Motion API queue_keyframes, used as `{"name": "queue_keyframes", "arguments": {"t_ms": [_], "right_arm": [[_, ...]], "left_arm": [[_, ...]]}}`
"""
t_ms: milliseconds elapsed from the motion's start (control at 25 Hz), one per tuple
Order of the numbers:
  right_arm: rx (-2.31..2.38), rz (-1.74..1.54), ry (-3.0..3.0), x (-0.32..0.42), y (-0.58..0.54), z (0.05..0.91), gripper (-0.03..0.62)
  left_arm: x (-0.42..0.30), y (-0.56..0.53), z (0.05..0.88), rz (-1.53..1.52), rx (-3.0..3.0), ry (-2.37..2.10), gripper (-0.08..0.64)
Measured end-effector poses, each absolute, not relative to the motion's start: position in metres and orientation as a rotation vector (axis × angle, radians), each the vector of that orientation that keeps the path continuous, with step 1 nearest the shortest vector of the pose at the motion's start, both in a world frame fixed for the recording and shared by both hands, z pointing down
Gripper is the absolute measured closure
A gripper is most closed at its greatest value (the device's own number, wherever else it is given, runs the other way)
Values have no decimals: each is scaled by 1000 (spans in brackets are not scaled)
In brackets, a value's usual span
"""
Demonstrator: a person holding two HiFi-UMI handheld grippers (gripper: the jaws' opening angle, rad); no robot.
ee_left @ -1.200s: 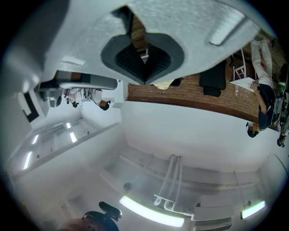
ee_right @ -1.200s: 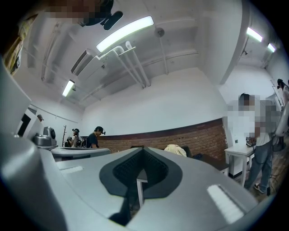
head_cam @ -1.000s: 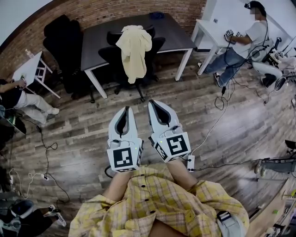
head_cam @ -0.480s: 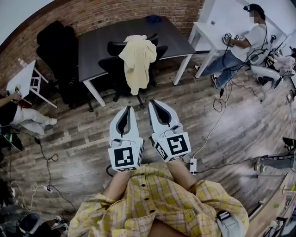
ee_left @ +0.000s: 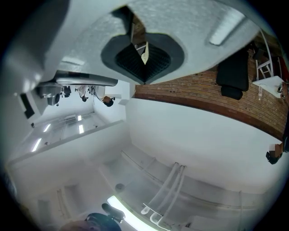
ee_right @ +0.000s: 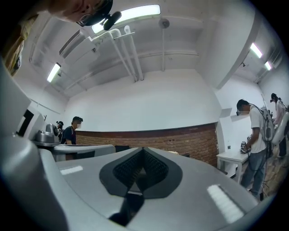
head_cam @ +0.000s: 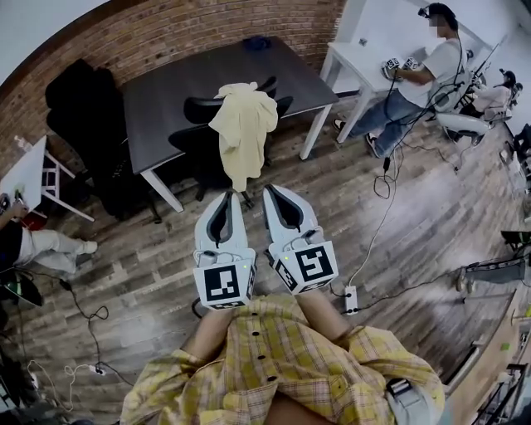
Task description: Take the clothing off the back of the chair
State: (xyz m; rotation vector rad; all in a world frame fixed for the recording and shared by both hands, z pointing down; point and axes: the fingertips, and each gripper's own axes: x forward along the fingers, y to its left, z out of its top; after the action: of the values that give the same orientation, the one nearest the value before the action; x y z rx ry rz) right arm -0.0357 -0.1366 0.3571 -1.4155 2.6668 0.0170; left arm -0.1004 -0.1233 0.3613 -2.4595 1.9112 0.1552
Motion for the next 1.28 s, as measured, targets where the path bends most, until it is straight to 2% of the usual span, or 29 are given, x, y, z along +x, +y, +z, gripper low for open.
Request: {"name": "queue_keyframes", "arguments": {"t_ms": [600,1280], "right_arm": [[-1511,39,2636,-64,-175,352,591],[-1497,5,2650,-41,-236,352,592]], "left_arm": [[-123,-162,371,136,-2541,1838,560],[-105,-201,374,109,-2483,1903,560]]}}
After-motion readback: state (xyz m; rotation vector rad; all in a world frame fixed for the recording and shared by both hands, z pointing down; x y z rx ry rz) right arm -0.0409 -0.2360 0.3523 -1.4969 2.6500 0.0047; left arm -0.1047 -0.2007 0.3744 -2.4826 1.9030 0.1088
